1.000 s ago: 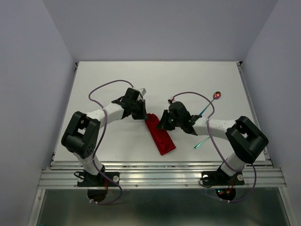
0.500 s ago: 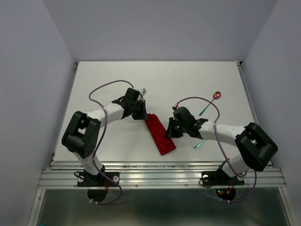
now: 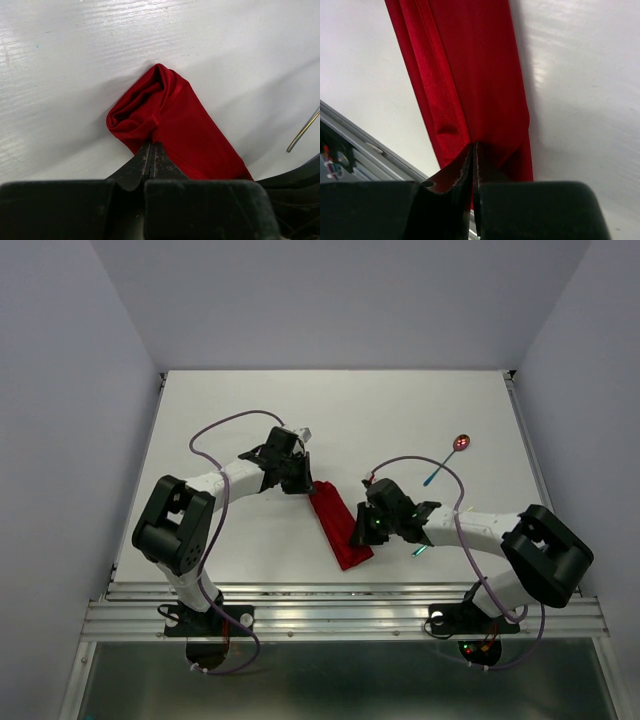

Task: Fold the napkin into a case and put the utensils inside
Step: Stuff the top corner of the smaller-rectangle-folded napkin into the folded napkin.

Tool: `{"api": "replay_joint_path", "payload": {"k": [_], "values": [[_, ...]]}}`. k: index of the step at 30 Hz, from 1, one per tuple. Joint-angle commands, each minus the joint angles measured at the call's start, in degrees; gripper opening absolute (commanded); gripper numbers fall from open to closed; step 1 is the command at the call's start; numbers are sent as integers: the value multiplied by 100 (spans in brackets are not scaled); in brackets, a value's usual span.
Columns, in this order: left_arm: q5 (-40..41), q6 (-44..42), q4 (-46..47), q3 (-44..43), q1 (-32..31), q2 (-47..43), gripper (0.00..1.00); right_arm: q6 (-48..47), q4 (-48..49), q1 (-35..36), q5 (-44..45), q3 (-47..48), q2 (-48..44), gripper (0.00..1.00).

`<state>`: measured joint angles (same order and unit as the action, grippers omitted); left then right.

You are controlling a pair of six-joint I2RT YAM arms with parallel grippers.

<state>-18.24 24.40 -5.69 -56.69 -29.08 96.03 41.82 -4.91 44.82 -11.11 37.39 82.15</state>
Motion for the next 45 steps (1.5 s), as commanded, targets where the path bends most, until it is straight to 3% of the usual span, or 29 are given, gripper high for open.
{"api": "replay_joint_path", "payload": {"k": [1, 14, 23, 45], "values": [[-66, -32, 165, -124, 8, 91, 0, -42, 420, 360, -58, 14, 309, 6], [-206, 64, 376, 105, -10, 65, 0, -271, 676, 537, 241, 489, 689, 5], [-241, 29, 323, 26, -10, -31, 0, -280, 535, 406, 1383, 1209, 758, 10], [-417, 3, 191, -194, -1, -155, 0, -69, 1317, -26, 1156, 2220, 2217, 3]]}}
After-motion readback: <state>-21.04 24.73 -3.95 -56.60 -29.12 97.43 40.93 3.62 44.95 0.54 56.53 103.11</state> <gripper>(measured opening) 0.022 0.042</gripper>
